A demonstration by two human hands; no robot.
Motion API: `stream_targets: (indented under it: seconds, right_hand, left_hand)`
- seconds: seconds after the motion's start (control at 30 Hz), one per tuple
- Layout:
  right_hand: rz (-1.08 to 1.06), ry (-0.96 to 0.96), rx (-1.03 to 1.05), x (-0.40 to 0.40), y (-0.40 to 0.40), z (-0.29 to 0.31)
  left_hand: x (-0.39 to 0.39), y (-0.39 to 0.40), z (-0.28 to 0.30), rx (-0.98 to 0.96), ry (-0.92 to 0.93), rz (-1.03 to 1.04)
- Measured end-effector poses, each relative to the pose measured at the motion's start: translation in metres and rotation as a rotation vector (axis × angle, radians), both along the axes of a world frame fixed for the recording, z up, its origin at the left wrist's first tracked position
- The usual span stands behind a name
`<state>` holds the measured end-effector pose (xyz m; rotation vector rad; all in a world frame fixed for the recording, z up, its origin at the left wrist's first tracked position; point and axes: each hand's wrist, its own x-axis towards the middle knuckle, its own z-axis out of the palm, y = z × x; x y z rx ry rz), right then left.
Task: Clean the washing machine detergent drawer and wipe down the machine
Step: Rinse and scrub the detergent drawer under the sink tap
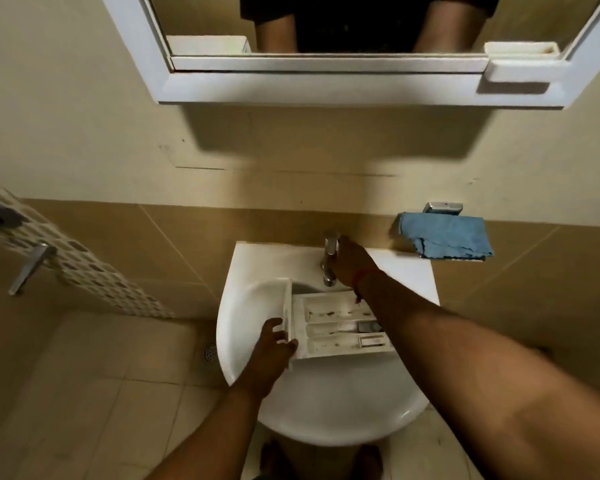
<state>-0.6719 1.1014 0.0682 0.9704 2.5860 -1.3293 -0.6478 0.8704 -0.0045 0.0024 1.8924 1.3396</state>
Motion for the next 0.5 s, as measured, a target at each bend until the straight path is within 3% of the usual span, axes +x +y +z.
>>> stream_targets:
  seconds: [0.17, 0.37, 0.5]
  right_hand:
    - [-0.004, -0.18, 0.085, -0.014, -0.002, -0.001]
    - [0.1, -0.227, 0.221, -0.021, 0.0, 0.003]
    - [0.179, -0.297, 0.473, -0.017, 0.018, 0.006]
  left_hand:
    - [-0.016, -0.003, -0.01, -0.041, -0.012, -0.097]
    - [-0.022, -0.004, -0.015, -0.033, -0.015, -0.134]
    - [-0.021, -0.002, -0.012, -0.047, 0.018, -0.15]
